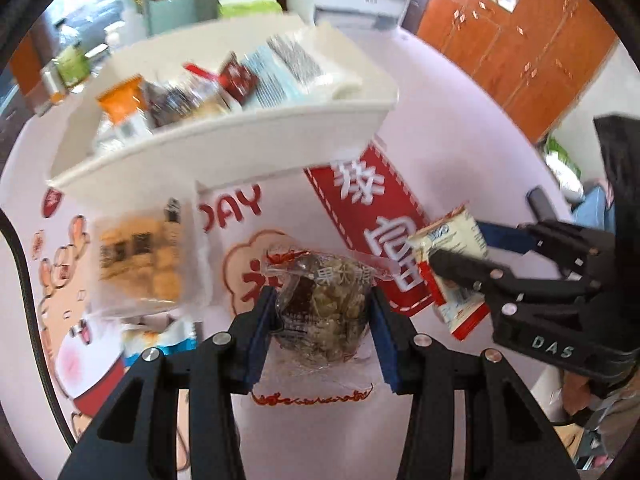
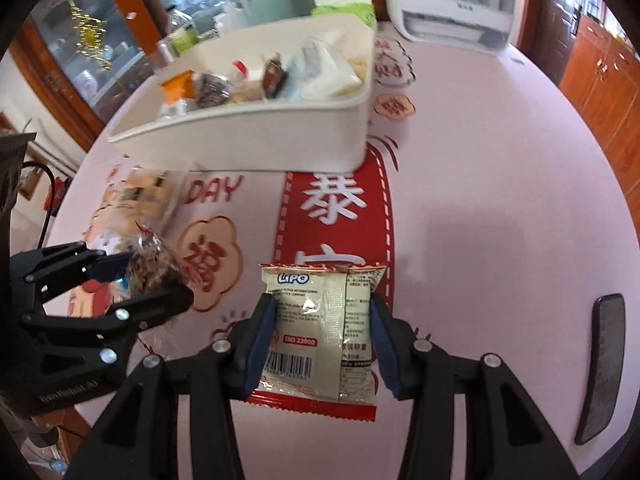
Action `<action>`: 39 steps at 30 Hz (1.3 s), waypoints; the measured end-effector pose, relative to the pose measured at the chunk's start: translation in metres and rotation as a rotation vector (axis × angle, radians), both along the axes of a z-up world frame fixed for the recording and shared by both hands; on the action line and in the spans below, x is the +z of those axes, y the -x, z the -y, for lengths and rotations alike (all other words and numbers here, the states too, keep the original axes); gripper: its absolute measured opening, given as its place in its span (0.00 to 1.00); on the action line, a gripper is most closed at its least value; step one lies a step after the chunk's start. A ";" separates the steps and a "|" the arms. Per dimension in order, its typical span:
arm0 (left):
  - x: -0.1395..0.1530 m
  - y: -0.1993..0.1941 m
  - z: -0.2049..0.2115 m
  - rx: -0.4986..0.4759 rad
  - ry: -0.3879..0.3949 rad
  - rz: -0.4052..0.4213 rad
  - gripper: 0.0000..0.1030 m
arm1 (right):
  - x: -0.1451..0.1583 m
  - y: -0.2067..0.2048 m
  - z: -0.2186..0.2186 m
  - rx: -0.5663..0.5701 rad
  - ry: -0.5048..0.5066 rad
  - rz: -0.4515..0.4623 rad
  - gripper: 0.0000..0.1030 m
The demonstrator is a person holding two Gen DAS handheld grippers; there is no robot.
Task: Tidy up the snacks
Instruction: 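Lift both packs over the white tray and release them inside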
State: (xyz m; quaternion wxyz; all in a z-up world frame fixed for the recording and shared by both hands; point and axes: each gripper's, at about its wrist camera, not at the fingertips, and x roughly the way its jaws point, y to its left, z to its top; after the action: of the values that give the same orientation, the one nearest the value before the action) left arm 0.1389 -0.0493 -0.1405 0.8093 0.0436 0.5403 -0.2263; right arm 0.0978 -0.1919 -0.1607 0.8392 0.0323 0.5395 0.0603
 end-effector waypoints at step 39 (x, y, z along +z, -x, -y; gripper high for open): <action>0.138 -0.203 -0.064 0.259 -0.124 0.295 0.82 | 0.142 -0.193 -0.083 0.053 0.073 0.193 0.47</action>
State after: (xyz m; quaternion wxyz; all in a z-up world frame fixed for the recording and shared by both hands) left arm 0.3423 0.0148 -0.0023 0.8979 0.0563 0.4297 -0.0778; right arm 0.2904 -0.1091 -0.0182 0.8861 -0.0184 0.4585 0.0655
